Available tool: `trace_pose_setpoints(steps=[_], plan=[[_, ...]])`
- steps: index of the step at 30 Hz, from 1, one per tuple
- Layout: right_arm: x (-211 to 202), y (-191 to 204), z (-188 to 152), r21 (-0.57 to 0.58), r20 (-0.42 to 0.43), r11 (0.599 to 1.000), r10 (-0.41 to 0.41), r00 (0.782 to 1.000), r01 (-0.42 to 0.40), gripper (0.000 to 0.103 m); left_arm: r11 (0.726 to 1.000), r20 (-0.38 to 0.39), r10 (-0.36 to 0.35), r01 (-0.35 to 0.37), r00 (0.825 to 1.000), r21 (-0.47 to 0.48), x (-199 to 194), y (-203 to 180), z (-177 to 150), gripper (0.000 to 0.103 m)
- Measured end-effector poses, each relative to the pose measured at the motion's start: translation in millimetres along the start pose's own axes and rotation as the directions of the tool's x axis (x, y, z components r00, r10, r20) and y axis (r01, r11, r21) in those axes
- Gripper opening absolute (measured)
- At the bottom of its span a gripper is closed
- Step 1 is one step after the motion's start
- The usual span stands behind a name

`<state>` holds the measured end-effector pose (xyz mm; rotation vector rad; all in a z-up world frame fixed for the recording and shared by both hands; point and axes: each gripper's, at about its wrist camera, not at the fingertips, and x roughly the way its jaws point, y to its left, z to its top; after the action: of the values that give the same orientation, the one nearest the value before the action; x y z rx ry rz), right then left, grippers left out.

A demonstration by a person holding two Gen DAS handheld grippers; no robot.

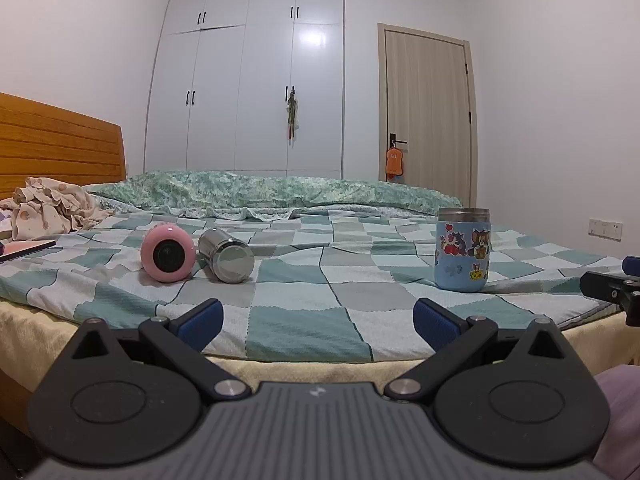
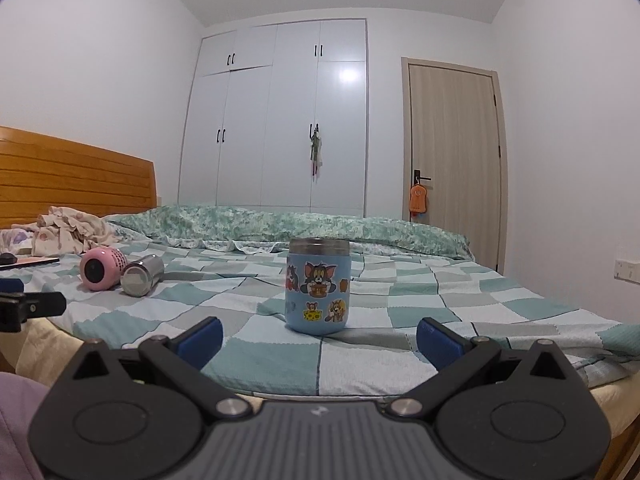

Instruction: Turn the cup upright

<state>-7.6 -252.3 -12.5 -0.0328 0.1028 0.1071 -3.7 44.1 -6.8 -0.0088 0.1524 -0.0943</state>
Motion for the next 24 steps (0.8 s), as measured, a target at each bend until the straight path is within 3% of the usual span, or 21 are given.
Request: trace_pose_setpoints(steps=[24], plan=[[-0.4, -0.6, 0.1, -0.003, 0.009, 1.000, -0.002, 1.000, 0.002, 0.103, 1.000, 0.020, -0.011, 0.011, 1.000, -0.003, -3.0, 2.0, -1.0, 0.103]])
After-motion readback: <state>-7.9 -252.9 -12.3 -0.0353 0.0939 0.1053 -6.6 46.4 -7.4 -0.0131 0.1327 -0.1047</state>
